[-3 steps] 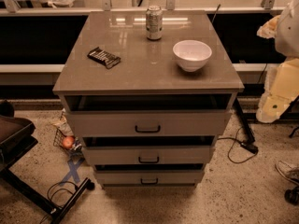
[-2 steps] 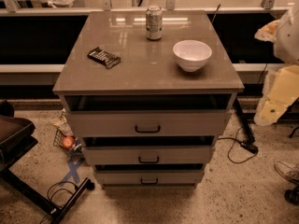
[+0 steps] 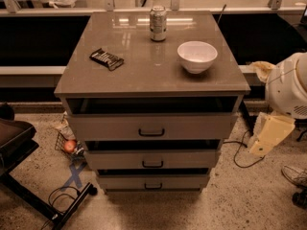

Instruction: Open middle drawer

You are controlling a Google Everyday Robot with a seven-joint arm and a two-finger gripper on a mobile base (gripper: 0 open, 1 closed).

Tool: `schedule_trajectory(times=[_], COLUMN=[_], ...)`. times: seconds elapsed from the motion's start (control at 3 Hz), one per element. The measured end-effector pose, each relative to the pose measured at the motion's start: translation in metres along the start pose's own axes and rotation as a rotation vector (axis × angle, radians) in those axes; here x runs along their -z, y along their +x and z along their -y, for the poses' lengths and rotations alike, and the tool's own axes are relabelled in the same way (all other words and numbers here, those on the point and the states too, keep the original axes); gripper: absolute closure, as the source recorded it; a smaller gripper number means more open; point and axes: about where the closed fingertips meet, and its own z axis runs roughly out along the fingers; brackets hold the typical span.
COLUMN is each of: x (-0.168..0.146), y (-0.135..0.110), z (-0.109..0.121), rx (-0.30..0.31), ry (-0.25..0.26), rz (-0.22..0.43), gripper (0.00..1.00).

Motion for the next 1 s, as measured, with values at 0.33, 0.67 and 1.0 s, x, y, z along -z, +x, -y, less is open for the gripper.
schedule_trajectory(times=[0.33, 0.67, 1.0], x=[0.002, -0.018, -0.074], y=[-0.001, 0.002, 0.011], z=[0.000, -0.004, -0.027], rx=[0.002, -0.023, -0.072], ry=[-0.003, -0.013, -0.052], rz=[0.000, 0.008, 0.084], gripper=[0.00, 0.00, 0.00])
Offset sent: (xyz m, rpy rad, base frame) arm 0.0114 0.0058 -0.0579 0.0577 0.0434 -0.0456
